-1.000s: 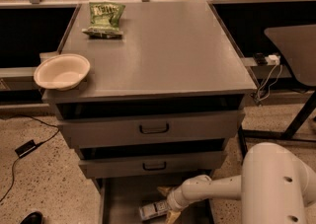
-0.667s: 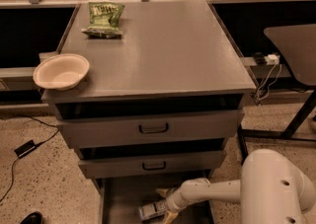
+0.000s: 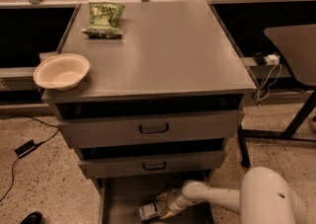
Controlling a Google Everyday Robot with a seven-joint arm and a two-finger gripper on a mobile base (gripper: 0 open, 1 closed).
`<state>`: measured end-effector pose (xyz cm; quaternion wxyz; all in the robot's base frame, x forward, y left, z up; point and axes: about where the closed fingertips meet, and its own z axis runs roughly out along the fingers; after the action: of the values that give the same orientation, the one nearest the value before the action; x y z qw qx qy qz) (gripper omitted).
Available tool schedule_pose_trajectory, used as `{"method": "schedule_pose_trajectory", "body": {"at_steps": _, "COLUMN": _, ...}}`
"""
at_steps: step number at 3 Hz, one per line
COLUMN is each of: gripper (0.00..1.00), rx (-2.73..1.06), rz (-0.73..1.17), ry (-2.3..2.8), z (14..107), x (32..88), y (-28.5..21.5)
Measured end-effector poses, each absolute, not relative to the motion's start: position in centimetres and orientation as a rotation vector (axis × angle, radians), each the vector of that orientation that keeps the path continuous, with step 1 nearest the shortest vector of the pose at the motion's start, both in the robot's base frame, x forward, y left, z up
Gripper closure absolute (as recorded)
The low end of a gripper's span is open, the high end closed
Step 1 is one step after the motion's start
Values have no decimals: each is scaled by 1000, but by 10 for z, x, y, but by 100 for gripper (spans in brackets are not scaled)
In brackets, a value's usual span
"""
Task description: Pick blue plastic bottle from bottom drawer and place on counter
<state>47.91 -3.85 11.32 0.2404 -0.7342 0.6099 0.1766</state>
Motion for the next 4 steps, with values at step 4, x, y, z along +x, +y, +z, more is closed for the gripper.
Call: {"method": "schedule_pose_trajectory", "body": {"at_steps": 4, "gripper": 100, "rx": -1898, "rz": 157, "ry": 1457, "z": 308, "x": 469, "y": -126}}
